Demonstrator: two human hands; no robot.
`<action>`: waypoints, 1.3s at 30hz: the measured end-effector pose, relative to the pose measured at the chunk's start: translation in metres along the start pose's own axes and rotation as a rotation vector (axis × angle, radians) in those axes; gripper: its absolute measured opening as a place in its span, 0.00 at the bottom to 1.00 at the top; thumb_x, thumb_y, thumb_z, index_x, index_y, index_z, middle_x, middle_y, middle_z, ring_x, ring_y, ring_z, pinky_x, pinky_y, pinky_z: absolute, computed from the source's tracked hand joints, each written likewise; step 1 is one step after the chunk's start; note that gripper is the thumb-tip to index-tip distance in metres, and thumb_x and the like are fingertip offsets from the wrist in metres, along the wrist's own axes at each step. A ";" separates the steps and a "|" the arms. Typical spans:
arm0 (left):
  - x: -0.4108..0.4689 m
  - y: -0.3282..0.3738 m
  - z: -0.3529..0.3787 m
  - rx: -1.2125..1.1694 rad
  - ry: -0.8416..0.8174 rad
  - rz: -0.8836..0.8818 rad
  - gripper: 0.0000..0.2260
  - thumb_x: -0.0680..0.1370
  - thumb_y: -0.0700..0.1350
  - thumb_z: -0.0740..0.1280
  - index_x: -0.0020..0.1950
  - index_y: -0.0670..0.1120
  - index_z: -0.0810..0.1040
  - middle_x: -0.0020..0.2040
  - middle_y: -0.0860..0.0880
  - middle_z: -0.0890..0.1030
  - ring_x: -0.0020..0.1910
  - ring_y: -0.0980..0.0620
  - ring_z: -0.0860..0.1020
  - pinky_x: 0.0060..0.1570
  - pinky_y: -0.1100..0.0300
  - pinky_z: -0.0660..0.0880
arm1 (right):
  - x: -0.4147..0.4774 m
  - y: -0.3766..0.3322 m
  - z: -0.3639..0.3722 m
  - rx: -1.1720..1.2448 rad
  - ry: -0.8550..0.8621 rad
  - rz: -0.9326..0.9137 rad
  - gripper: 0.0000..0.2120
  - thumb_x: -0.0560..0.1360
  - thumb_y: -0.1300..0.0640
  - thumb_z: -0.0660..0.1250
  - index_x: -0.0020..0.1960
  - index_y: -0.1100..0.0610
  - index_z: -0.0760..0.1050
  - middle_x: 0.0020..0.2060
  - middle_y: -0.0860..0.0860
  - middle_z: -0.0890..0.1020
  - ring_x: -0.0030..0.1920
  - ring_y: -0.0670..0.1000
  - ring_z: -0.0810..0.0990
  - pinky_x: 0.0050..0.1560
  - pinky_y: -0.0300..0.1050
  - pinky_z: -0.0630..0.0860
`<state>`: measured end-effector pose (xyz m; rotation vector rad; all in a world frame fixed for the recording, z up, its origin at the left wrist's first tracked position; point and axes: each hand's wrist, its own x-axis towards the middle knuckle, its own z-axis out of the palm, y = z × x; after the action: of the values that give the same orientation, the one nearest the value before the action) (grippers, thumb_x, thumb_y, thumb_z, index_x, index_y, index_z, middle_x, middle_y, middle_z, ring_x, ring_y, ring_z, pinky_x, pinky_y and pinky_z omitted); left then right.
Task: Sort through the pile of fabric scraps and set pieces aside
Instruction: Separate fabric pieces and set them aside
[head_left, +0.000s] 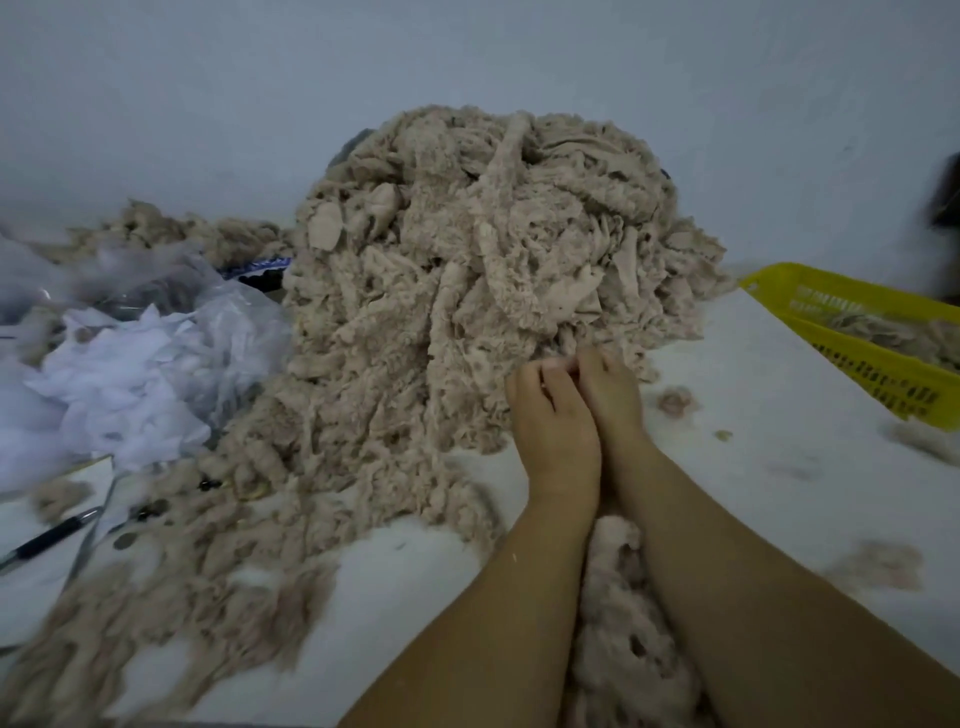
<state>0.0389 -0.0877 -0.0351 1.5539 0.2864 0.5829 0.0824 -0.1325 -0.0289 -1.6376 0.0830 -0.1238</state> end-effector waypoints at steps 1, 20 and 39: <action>0.007 0.003 -0.003 -0.008 0.017 0.035 0.10 0.85 0.46 0.56 0.49 0.46 0.74 0.51 0.46 0.77 0.47 0.52 0.76 0.50 0.56 0.74 | -0.011 0.005 0.002 0.015 0.019 -0.072 0.13 0.82 0.54 0.59 0.40 0.50 0.73 0.36 0.47 0.79 0.35 0.43 0.78 0.36 0.33 0.75; 0.037 -0.014 -0.057 -0.001 0.228 0.122 0.11 0.86 0.50 0.51 0.55 0.51 0.71 0.58 0.47 0.74 0.50 0.51 0.74 0.45 0.69 0.68 | 0.008 0.033 0.002 -1.071 -0.235 -0.361 0.19 0.80 0.46 0.61 0.66 0.54 0.71 0.65 0.54 0.70 0.66 0.58 0.65 0.63 0.53 0.66; 0.021 -0.020 -0.055 0.304 -0.254 0.323 0.15 0.81 0.36 0.57 0.67 0.44 0.72 0.60 0.45 0.73 0.55 0.43 0.76 0.54 0.45 0.75 | -0.059 -0.044 -0.023 0.060 -0.022 -0.221 0.12 0.83 0.51 0.58 0.44 0.57 0.69 0.35 0.50 0.75 0.36 0.47 0.72 0.40 0.44 0.72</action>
<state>0.0312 -0.0286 -0.0515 1.9674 -0.0773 0.6021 0.0199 -0.1450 0.0149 -1.5844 -0.1182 -0.2750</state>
